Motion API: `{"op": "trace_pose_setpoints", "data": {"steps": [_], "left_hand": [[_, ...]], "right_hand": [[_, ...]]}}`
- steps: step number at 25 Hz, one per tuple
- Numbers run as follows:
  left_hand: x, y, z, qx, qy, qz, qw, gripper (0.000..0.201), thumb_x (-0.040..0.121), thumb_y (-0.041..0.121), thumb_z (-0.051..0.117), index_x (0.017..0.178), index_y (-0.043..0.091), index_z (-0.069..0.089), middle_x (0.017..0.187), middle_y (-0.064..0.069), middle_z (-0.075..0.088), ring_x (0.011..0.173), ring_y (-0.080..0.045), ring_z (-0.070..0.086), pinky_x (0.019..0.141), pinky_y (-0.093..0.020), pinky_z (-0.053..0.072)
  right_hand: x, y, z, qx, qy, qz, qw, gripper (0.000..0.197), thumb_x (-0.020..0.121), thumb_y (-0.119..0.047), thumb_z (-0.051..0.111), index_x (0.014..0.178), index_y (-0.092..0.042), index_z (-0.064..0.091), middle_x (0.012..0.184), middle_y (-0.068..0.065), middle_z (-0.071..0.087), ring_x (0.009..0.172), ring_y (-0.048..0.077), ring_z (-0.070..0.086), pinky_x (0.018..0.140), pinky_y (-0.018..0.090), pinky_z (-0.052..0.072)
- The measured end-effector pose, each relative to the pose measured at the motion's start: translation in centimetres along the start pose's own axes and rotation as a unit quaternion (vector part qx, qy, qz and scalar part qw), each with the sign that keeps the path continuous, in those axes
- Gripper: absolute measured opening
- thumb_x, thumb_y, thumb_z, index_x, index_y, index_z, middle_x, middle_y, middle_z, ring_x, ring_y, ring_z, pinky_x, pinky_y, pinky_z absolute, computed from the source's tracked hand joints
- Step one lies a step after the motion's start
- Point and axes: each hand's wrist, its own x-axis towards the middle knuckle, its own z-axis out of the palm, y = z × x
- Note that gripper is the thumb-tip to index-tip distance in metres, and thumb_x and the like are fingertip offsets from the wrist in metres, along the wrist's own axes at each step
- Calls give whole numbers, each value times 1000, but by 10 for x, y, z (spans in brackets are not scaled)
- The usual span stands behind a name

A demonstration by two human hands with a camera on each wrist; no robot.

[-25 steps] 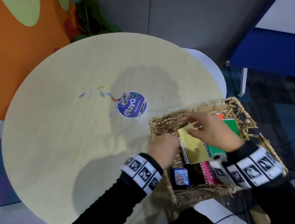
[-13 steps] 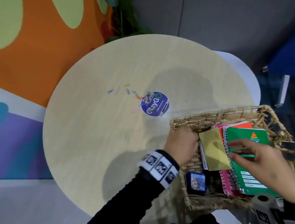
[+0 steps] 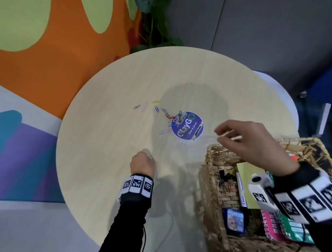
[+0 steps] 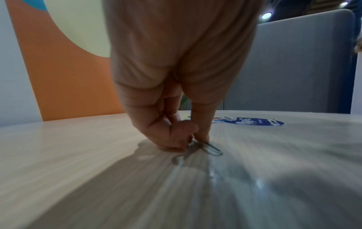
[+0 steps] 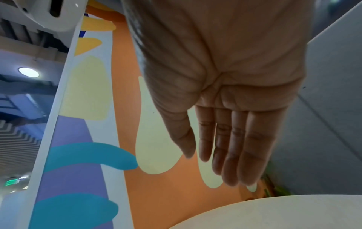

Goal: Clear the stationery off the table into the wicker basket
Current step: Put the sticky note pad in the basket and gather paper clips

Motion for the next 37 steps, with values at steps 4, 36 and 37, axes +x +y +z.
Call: {"op": "trace_pose_setpoints", "data": {"steps": [4,36,37], "left_hand": [[6,-1,3,-14,-4,6,1000,25,90,20,49,94,-1,64,103,-18,69,96,-35,65,82,-35,53],[-46,31,-23,-139,-56,238,960,14,81,7,63,76,20,60,69,12,62,62,-5,63,59,-4,40],[-52,35,-23,-133,-64,257,955,16,81,7,63,77,22,62,71,15,62,63,-3,63,61,-4,41]], "right_hand": [[78,-23,21,-105,-65,-51,991,14,83,-12,60,94,-9,70,92,5,73,82,19,67,76,24,51],[41,13,15,-245,-229,51,941,9,77,-12,65,84,-12,71,79,3,70,78,20,63,72,26,47],[26,30,21,-242,-244,80,935,11,78,-12,64,86,-12,72,86,4,73,81,20,65,74,24,47]]}}
